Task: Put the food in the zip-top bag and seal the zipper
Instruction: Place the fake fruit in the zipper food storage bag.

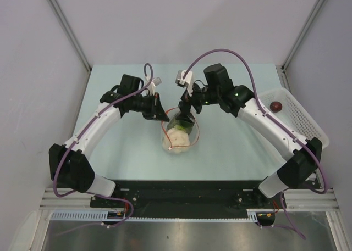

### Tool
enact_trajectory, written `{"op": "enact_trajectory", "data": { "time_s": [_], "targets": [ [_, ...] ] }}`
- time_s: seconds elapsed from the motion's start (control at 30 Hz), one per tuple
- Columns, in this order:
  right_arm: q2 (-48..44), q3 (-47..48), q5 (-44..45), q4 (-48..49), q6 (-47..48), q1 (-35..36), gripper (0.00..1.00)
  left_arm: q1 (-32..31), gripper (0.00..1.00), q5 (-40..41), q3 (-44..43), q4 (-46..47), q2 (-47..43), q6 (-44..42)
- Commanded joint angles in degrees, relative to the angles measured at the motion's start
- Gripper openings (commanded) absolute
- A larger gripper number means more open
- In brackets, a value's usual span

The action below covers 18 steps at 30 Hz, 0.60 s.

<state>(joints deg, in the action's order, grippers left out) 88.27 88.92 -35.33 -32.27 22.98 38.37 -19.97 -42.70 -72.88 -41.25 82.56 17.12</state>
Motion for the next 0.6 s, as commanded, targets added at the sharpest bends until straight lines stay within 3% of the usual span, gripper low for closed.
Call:
{"op": "enact_trajectory", "data": {
  "time_s": [0.0, 0.1, 0.2, 0.4, 0.57],
  "targets": [
    [-6.70, 1.51, 7.80, -2.78, -1.44, 0.13, 1.00, 0.72, 0.00, -2.39, -2.53, 1.35, 0.14, 1.16],
    [-8.81, 0.03, 14.29, -8.39, -6.96, -0.31, 0.99, 0.72, 0.00, -2.39, -2.62, 1.44, 0.49, 1.24],
    [-11.44, -3.65, 15.29, -12.54, -11.18, -2.77, 0.98, 0.81, 0.00, -2.04, -2.70, 1.79, 0.49, 1.33],
    [-12.34, -7.88, 10.04, -17.65, -13.31, -4.44, 0.92, 0.72, 0.00, -2.13, -2.27, 2.58, 0.05, 2.03],
    [-9.52, -10.26, 4.23, -17.13, -13.93, -5.23, 0.81, 0.63, 0.00, -2.13, -1.65, 2.67, -0.38, 2.21]
  ]
}}
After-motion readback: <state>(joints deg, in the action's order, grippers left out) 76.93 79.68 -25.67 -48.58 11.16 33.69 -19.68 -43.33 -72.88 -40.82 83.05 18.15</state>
